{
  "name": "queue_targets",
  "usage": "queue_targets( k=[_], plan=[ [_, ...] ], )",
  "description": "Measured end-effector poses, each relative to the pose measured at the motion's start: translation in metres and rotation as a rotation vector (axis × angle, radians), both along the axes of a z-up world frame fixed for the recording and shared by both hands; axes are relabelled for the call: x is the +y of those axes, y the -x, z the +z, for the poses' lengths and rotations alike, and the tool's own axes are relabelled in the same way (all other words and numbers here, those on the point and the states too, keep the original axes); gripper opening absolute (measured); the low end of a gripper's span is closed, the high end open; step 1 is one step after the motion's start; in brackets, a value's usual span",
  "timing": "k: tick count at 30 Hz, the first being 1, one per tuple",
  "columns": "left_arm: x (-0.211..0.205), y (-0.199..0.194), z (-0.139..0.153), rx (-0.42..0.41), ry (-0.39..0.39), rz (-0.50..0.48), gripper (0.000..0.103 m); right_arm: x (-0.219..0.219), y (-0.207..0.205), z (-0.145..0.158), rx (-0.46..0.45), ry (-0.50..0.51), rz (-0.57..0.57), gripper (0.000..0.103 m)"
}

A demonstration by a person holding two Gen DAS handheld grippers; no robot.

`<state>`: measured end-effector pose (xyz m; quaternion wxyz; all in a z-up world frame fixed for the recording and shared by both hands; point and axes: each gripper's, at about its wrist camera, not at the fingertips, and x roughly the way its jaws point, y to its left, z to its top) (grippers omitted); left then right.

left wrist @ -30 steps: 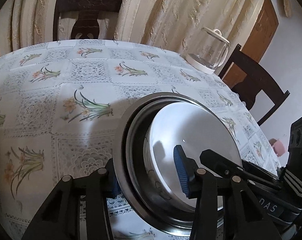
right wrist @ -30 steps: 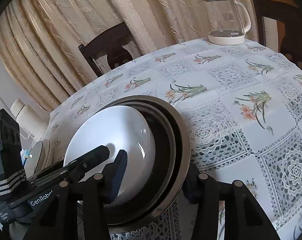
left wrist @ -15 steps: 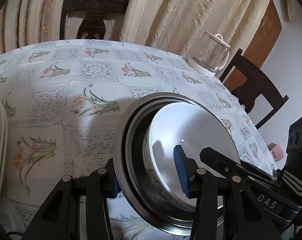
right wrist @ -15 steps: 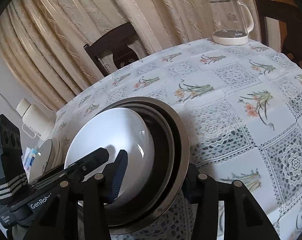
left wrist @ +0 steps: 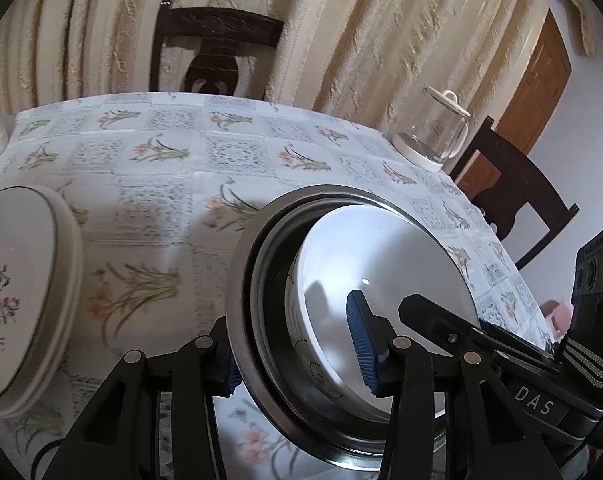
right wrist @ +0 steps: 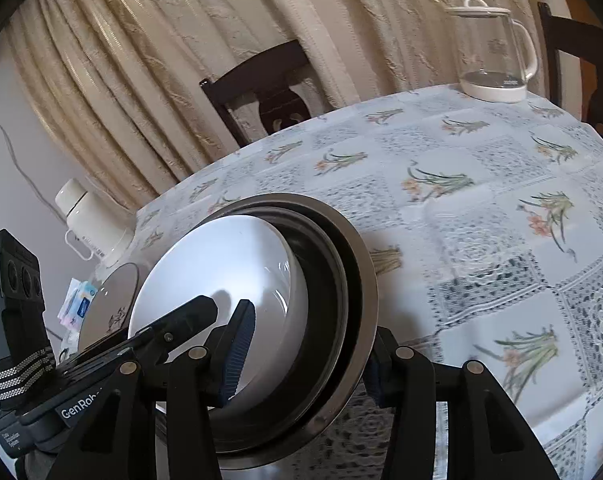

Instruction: Organize plates and bowls

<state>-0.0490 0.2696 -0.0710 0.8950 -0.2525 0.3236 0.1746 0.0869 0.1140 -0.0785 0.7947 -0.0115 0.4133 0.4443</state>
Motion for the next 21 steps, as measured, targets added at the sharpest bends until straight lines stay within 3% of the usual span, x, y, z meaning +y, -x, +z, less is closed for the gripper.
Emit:
queue_targets(
  k=[21],
  plan=[
    [0.035,0.083,0.009,-0.055,-0.007,0.115,0.046,0.051,0.061,0.012,-0.035,0.005,0.097,0.051]
  ],
)
